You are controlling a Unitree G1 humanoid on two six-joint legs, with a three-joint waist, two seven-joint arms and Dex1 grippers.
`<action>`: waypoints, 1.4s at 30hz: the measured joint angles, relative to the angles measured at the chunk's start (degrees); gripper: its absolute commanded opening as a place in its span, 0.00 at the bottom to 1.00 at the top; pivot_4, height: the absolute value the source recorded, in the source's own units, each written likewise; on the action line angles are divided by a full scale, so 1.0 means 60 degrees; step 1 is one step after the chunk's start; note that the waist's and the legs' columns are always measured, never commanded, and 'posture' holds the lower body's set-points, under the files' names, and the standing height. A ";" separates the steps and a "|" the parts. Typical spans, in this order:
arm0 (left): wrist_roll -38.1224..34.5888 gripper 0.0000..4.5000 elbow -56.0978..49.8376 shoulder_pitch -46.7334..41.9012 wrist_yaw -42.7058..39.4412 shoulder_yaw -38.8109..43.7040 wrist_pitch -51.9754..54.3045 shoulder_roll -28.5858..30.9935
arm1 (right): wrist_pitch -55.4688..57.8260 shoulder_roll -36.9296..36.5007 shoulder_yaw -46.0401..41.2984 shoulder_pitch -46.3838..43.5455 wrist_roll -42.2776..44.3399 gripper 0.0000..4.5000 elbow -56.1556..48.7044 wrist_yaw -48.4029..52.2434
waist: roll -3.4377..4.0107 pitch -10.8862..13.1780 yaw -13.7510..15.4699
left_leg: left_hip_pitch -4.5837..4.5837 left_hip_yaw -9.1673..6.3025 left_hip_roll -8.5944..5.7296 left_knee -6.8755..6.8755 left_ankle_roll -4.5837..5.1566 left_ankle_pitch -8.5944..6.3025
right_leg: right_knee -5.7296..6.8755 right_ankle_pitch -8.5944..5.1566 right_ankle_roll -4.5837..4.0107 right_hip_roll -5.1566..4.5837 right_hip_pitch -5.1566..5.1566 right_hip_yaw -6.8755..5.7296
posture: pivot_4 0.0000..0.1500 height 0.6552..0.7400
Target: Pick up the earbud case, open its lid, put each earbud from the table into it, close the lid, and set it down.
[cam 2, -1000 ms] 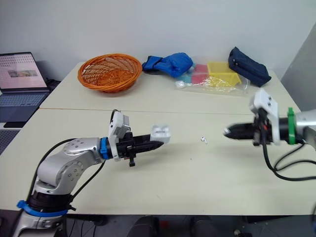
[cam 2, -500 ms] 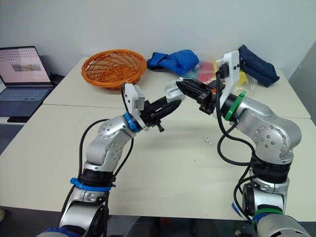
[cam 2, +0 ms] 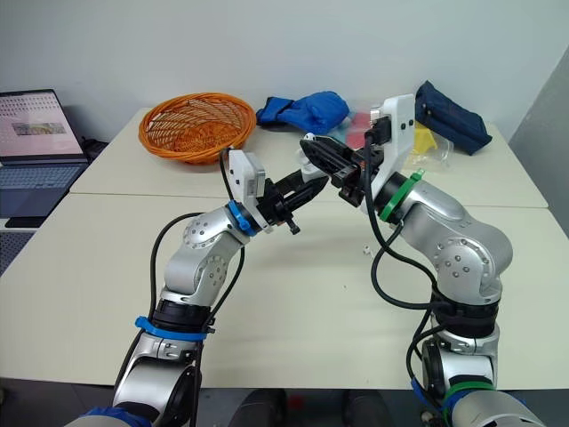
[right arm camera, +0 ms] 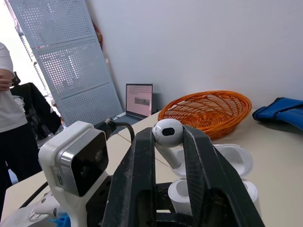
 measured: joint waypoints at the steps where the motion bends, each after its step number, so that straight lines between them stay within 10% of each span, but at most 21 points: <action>1: 0.0001 0.17 0.0000 0.0000 -0.0001 0.0000 -0.0010 0.0001 | -0.0037 0.0009 0.0110 0.0033 -0.0066 0.10 0.0002 -0.0022 | 0.0000 0.0000 0.0001 | 0.0000 -0.0002 0.0000 -0.0001 0.0000 0.0000 | 0.0000 0.0000 0.0000 0.0001 0.0000 -0.0002 | 1.00 1.00; 42: -0.0004 0.17 -0.0067 0.0134 0.0020 -0.0050 0.0279 0.0029 | -0.0837 -0.0133 0.0868 0.0615 -0.0904 0.10 0.0269 -0.0048 | 0.0000 0.0000 0.0004 | -0.0005 -0.0002 0.0003 -0.0013 0.0000 0.0000 | -0.0027 -0.0002 0.0002 0.0001 -0.0001 -0.0004 | 1.00 1.00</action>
